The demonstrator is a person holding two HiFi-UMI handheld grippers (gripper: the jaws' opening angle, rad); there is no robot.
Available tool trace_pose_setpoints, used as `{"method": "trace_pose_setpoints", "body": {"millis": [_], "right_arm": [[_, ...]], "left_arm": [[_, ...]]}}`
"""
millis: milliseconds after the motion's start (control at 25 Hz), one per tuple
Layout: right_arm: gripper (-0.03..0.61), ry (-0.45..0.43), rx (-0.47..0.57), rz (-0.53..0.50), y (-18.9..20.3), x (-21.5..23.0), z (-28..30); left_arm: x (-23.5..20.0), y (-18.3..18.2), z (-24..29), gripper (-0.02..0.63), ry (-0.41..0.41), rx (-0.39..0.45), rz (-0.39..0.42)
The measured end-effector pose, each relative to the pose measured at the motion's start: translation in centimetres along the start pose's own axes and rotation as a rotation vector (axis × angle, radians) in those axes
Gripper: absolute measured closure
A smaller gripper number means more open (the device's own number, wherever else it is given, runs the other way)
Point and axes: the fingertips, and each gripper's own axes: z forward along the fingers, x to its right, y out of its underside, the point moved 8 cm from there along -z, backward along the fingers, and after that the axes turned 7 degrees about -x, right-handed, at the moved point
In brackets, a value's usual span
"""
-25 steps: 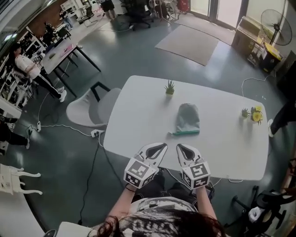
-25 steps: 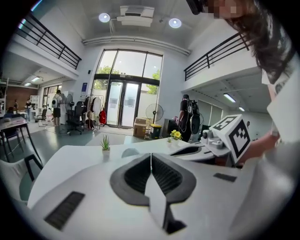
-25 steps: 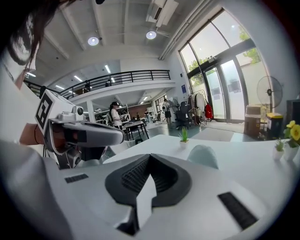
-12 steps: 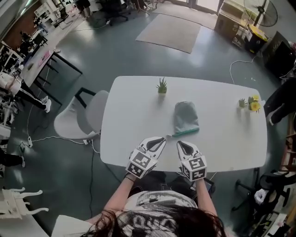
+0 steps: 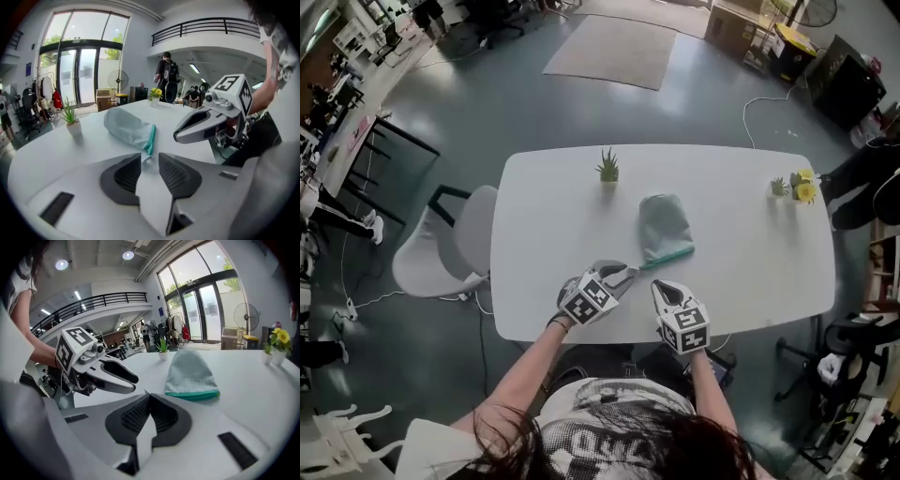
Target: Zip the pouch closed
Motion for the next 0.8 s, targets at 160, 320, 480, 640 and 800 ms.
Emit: {"method": "trace_pose_setpoints", "body": {"millis": [160, 320, 480, 640, 800], "right_arm": [[0.580, 0.012, -0.014, 0.009, 0.2, 0.2, 0.4], [0.580, 0.021, -0.036, 0.003, 0.8, 0.2, 1.0], [0.580, 0.027, -0.055, 0.002, 1.3, 0.1, 1.4], [0.580, 0.028, -0.068, 0.009, 1.6, 0.1, 1.4], [0.560, 0.044, -0.082, -0.015, 1.7, 0.1, 1.5]], "left_arm": [[-0.7, 0.2, 1.9, 0.497, 0.031, -0.061, 0.069], [-1.4, 0.5, 3.6, 0.497, 0.051, -0.120, 0.149], [-1.9, 0.5, 4.8, 0.498, 0.090, -0.165, 0.207], [-1.7, 0.0, 5.4, 0.550, 0.105, -0.179, 0.247], [-1.1, -0.4, 5.2, 0.586, 0.126, -0.167, 0.247]]}}
